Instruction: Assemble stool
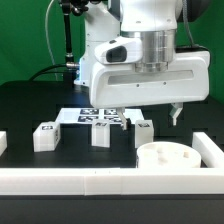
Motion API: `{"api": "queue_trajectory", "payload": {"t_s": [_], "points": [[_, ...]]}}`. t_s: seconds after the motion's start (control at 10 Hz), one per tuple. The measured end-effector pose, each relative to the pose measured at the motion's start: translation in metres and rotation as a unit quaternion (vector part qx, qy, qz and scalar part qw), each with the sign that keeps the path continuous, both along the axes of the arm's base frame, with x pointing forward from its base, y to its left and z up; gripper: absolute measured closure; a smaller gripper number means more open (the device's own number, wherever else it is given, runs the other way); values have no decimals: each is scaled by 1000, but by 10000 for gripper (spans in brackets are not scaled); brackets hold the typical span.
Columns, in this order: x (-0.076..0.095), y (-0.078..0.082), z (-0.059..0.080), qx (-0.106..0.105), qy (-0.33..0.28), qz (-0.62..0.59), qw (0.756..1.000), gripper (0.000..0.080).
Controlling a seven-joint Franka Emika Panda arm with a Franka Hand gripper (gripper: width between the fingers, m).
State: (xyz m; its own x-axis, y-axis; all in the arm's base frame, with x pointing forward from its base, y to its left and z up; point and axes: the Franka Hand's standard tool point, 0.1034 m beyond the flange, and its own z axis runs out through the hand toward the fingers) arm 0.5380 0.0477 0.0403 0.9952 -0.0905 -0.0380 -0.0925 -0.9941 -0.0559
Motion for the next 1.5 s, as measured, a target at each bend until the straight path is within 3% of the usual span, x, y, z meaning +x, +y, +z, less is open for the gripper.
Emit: {"api": "queue_trajectory", "payload": {"t_s": [0.2, 0.6, 0.9, 1.5], "points": [[-3, -2, -7, -1, 9, -72, 997, 151], [-9, -2, -8, 0, 41, -58, 997, 151], [-14, -8, -12, 8, 151, -45, 988, 151], [-21, 4, -5, 45, 329, -11, 943, 151]]}}
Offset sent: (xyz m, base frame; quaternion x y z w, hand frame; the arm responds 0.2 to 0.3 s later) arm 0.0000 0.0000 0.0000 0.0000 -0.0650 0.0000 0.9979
